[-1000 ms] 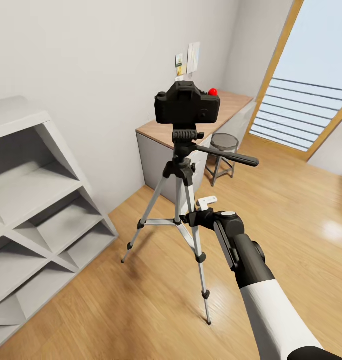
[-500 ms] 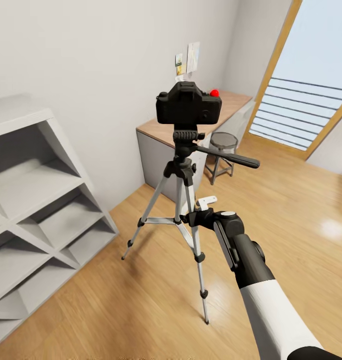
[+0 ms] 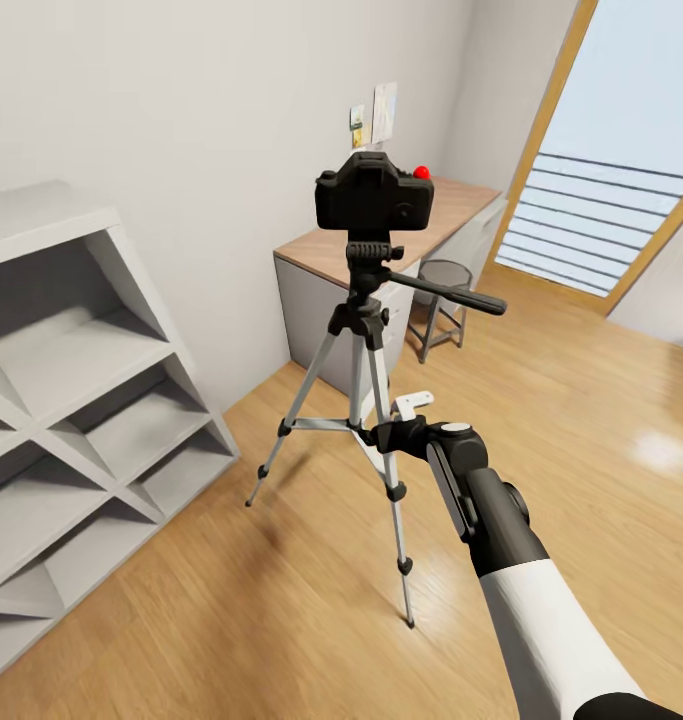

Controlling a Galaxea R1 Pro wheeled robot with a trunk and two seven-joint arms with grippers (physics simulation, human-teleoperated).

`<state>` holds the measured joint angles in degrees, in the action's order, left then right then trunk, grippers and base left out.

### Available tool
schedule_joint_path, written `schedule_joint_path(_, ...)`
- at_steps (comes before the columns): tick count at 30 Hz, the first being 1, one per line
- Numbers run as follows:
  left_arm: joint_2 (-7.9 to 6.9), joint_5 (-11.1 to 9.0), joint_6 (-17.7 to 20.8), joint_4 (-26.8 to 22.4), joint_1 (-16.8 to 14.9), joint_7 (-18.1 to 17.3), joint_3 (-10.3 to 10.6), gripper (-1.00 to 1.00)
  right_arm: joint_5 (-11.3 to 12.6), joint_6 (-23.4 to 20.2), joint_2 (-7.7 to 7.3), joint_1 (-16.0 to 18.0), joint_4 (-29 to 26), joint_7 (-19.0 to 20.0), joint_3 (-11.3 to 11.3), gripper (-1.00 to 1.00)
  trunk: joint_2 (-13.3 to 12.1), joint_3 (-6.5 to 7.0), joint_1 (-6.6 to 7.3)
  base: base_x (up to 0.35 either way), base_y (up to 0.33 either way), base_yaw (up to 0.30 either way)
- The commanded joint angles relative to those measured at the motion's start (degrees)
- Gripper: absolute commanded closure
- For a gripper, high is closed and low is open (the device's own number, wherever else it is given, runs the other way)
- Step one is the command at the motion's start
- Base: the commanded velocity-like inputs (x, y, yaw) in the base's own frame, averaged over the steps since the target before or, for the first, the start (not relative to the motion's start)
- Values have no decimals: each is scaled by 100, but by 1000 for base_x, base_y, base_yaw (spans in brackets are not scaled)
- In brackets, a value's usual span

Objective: Attach the digital camera to the camera tripod in the bedroom.

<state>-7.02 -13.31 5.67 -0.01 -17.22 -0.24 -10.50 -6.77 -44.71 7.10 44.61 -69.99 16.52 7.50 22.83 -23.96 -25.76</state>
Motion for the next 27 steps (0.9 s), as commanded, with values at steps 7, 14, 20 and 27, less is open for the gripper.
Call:
schedule_joint_path(7,-1,-15,22,1,-3,-9,-40,-100,-61,-20,2,4,-6,39,-3,-100,9,-8,-3,-9,0,0)
schedule_joint_path(14,6,-14,22,1,-1,-8,-39,-100,-61,-20,2,4,-6,29,-3,-100,9,-8,-3,-102,0,0)
schedule_joint_path(20,22,-20,22,1,-1,-3,-42,-100,-63,-27,2,4,-2,27,-6,-100,9,-8,-3,-251,0,0)
schedule_joint_path(27,25,-16,22,-6,-3,-4,-43,-100,-67,-49,0,-28,96,20,-9,-100,9,-8,-3,-78,0,0)
